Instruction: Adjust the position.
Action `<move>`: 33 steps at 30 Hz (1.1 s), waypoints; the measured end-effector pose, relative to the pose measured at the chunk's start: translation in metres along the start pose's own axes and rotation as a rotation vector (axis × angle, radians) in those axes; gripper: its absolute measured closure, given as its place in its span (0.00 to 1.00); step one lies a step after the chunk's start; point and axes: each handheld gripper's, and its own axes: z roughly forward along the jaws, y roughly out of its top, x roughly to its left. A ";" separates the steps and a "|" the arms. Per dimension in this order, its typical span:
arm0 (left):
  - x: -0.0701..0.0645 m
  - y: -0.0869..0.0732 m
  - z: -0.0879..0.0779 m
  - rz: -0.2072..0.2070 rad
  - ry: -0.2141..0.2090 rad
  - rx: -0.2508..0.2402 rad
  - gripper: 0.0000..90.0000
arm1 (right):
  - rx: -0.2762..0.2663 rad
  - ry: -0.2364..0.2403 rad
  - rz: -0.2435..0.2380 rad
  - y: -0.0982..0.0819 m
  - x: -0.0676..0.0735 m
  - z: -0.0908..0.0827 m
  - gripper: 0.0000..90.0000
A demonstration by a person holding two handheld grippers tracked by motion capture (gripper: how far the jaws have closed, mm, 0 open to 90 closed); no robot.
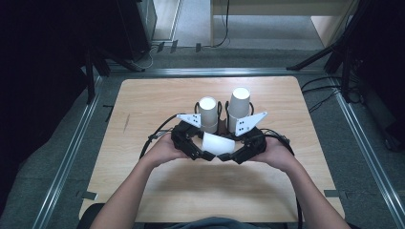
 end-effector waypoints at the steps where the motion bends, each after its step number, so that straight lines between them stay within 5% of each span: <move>1: 0.000 0.000 0.000 0.000 0.000 0.000 0.18 | 0.000 0.004 0.000 0.000 0.000 0.000 0.37; 15: -0.002 0.000 -0.002 0.042 -0.016 0.027 0.27 | 0.017 0.030 0.017 -0.001 0.000 0.004 0.37; 19: -0.002 0.001 -0.005 0.031 0.010 0.051 0.27 | 0.014 0.025 0.052 -0.001 -0.002 0.003 0.31; 33: -0.002 0.018 -0.033 0.036 0.076 0.122 0.27 | 0.021 -0.018 0.067 -0.003 -0.006 0.000 0.27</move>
